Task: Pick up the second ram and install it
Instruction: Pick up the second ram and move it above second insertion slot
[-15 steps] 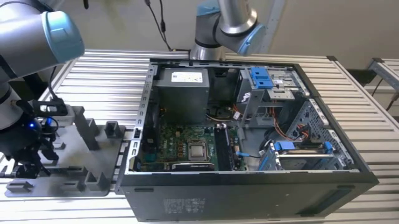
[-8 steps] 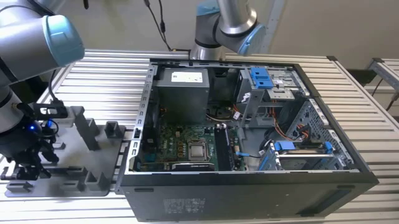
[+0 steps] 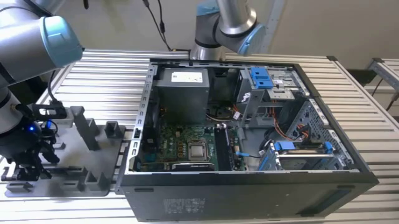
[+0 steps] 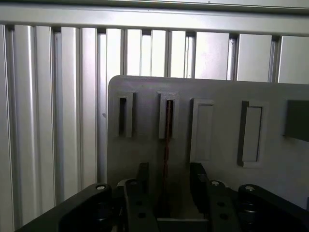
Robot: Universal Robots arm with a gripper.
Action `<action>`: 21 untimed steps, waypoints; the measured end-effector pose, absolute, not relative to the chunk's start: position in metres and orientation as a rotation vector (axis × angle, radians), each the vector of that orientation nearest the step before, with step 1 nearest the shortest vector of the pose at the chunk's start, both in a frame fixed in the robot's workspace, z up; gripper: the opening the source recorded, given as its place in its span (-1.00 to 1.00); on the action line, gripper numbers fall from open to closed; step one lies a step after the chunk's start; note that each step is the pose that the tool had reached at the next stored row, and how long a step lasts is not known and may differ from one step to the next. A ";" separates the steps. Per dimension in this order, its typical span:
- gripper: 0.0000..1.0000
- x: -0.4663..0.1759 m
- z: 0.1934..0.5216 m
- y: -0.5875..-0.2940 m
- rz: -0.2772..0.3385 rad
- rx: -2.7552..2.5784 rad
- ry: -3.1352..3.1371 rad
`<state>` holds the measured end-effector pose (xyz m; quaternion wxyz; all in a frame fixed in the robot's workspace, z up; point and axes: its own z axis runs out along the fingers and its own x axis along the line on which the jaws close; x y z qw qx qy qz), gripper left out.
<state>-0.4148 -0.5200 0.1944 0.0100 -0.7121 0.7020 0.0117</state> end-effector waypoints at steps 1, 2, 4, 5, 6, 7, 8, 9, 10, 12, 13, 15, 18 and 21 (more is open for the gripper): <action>-0.04 -0.415 0.194 -0.520 0.037 -2.223 2.191; -0.04 -0.415 0.194 -0.520 0.037 -2.223 2.191; -0.09 -0.415 0.194 -0.520 0.037 -2.224 2.190; -0.09 -0.415 0.194 -0.520 0.037 -2.224 2.190; -0.22 -0.415 0.194 -0.520 0.037 -2.224 2.190; -0.34 -0.415 0.194 -0.520 0.037 -2.225 2.189; -0.34 -0.415 0.194 -0.520 0.037 -2.225 2.189; -0.46 -0.415 0.194 -0.520 0.036 -2.225 2.189; -0.58 -0.415 0.194 -0.520 0.037 -2.226 2.189; -0.69 -0.415 0.194 -0.520 0.037 -2.226 2.188; -0.72 -0.415 0.194 -0.520 0.037 -2.226 2.188; -0.72 -0.415 0.194 -0.520 0.037 -2.227 2.187; -0.72 -0.415 0.194 -0.520 0.037 -2.229 2.185; -0.72 -0.415 0.194 -0.520 0.037 -2.230 2.185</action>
